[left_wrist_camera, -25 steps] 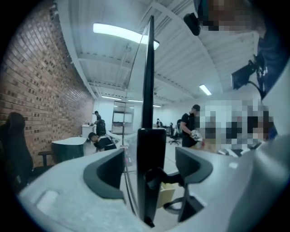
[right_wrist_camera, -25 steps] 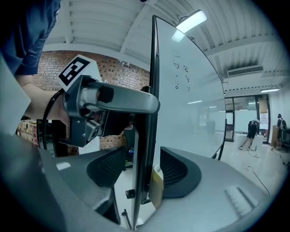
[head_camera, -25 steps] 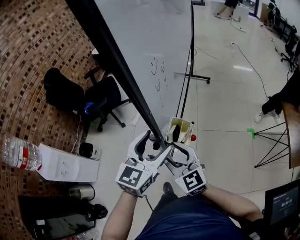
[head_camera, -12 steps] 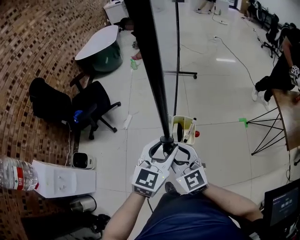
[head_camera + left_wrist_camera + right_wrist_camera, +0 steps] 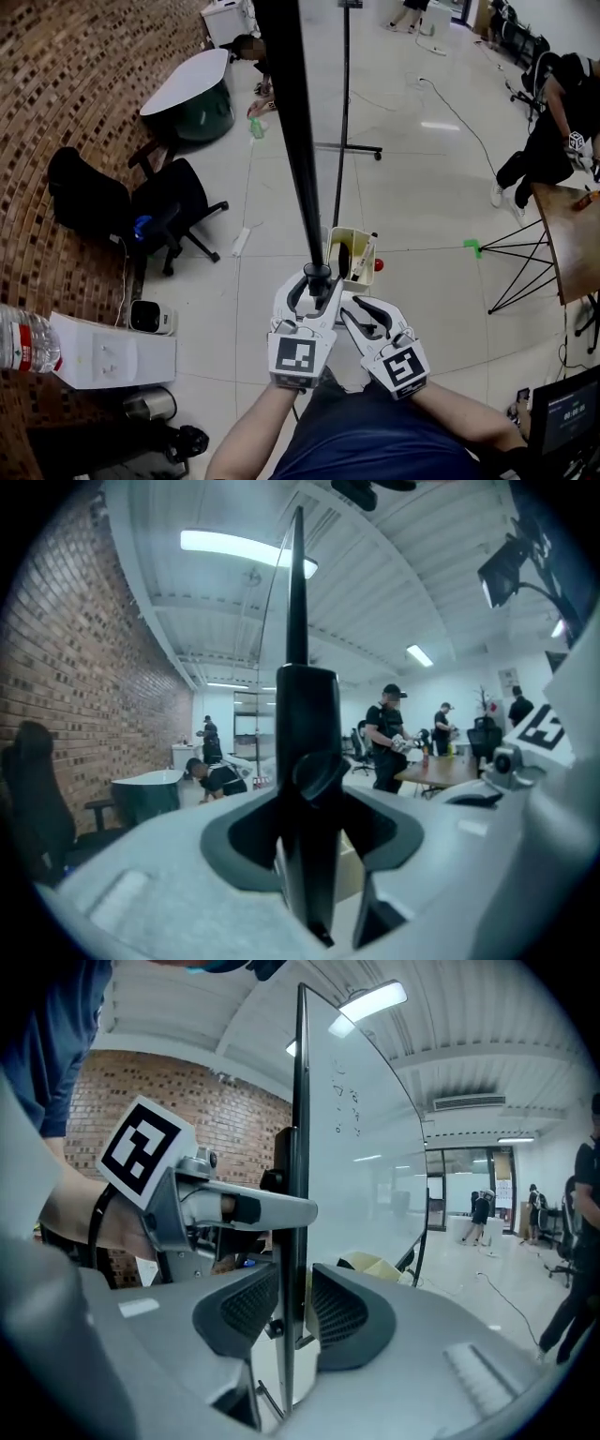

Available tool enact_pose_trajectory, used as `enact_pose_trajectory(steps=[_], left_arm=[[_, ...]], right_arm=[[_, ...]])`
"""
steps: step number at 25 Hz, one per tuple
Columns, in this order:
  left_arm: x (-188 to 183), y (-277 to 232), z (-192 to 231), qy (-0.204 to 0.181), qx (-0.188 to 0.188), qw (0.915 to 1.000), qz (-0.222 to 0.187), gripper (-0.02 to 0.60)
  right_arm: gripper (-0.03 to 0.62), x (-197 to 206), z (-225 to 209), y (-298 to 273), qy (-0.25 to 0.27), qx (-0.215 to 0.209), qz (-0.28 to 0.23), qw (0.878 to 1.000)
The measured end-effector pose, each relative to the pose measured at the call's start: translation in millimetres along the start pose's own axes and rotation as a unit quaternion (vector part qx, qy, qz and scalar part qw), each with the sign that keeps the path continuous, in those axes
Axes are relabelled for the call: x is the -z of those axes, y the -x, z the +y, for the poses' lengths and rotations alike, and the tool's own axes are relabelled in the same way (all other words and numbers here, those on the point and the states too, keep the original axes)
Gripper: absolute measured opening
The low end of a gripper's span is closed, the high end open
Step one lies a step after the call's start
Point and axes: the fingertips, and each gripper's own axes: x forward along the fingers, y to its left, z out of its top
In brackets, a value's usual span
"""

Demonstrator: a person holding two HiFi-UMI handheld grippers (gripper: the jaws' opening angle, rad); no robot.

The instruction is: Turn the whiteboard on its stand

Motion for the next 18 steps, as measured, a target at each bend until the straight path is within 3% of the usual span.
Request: enact_pose_trajectory(steps=[4,7,9,10,18], left_arm=[[-2,-18,13,0.004,-0.083,0.9966,0.000,0.207],[-4,-32,28,0.009,-0.125,0.9921,-0.008,0.212],[-6,-36,33,0.026,-0.147,0.9888,-0.010,0.142],[-5,-36,35,0.031,-0.158,0.9870,-0.010,0.139],[0,-16,46,0.026,-0.173,0.9842,-0.025,0.133]], right_arm=[[0.098,7,-15,21,-0.013,-0.022,-0.001,1.000],[0.090,16,-24,36,-0.022,-0.029,0.002,0.999],[0.087,24,-30,47,-0.030,-0.029,0.007,0.999],[0.086,28,-34,53,-0.033,-0.028,0.009,0.999],[0.066,48,-54,87,-0.045,-0.023,0.008,0.999]])
